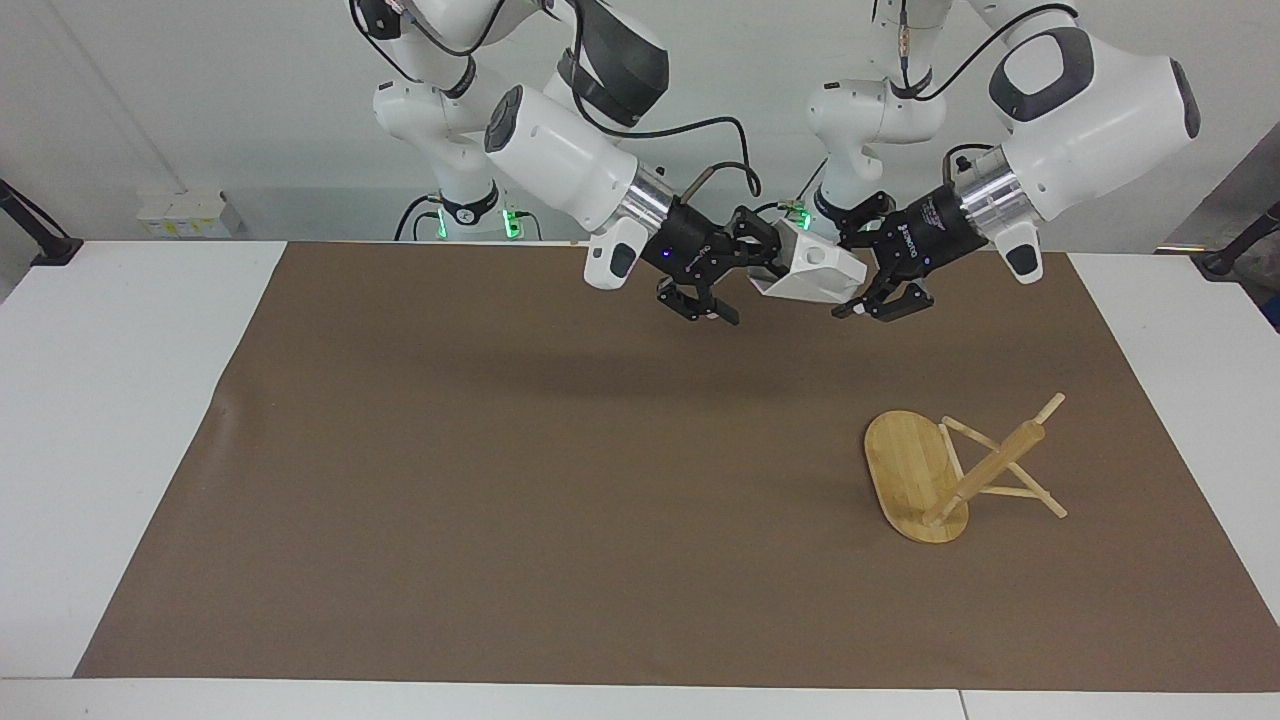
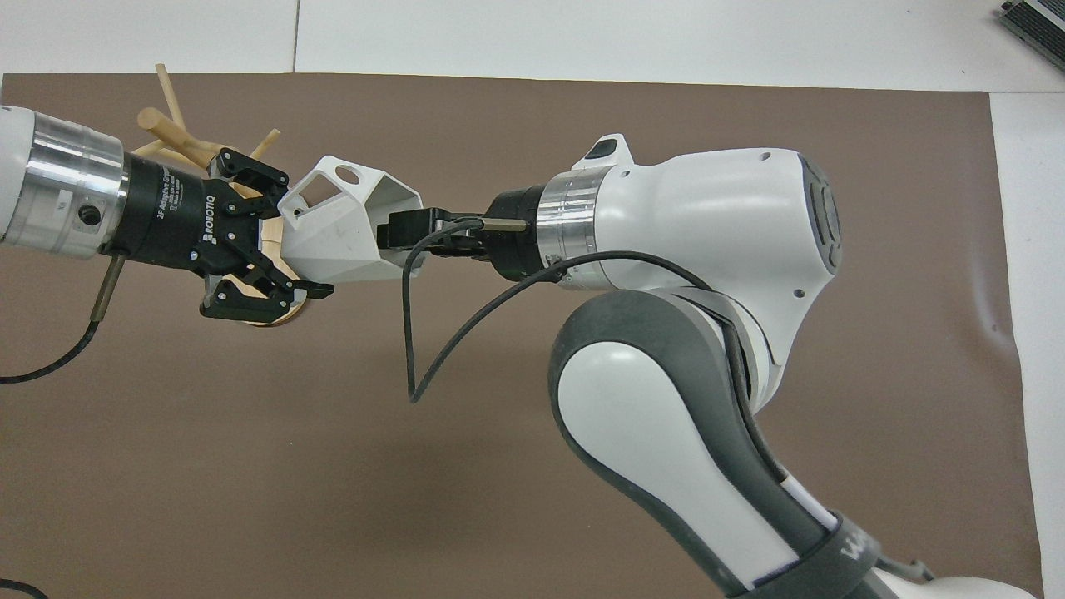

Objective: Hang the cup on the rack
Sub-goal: 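Open the right gripper and withdraw it while the left gripper holds the cup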

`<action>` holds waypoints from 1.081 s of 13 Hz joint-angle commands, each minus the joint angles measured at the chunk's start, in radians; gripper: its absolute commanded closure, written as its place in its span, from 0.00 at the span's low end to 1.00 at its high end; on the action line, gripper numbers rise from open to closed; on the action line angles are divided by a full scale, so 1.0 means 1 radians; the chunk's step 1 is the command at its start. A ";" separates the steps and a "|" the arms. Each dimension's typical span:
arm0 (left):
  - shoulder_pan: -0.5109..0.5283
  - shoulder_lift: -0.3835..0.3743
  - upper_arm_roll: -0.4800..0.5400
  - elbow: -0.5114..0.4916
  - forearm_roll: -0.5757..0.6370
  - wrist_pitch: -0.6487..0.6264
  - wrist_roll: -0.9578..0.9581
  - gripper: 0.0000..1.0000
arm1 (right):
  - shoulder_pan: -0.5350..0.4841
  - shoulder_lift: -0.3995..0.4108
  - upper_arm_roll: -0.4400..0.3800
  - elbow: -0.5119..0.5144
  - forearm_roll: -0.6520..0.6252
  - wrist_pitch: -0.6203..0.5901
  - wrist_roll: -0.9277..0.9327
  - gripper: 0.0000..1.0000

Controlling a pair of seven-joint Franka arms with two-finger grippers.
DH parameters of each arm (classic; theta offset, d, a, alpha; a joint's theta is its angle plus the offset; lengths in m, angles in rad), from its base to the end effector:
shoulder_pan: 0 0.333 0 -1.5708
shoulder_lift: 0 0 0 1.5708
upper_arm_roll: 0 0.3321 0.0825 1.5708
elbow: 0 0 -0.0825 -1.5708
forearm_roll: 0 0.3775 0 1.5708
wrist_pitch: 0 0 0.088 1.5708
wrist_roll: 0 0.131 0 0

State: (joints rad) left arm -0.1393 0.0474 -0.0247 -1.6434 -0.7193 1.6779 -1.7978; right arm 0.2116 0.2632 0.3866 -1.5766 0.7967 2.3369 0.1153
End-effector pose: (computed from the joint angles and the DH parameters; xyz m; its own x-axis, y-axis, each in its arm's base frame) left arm 0.5521 -0.1717 0.5952 -0.1802 0.7559 -0.6294 0.9794 0.0789 -0.1857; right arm 0.5743 0.3830 0.5621 0.9869 -0.0538 0.1522 0.0867 -0.6189 -0.7807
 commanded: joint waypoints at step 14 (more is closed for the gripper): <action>0.000 -0.034 0.000 -0.036 -0.049 -0.003 0.017 1.00 | -0.158 -0.082 0.005 -0.016 -0.008 -0.065 0.024 0.00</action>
State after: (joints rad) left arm -0.1398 0.0405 -0.0298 -1.6488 -0.7464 1.6804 -1.7952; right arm 0.0596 0.2014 0.3820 -1.5732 0.7968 2.2779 0.1156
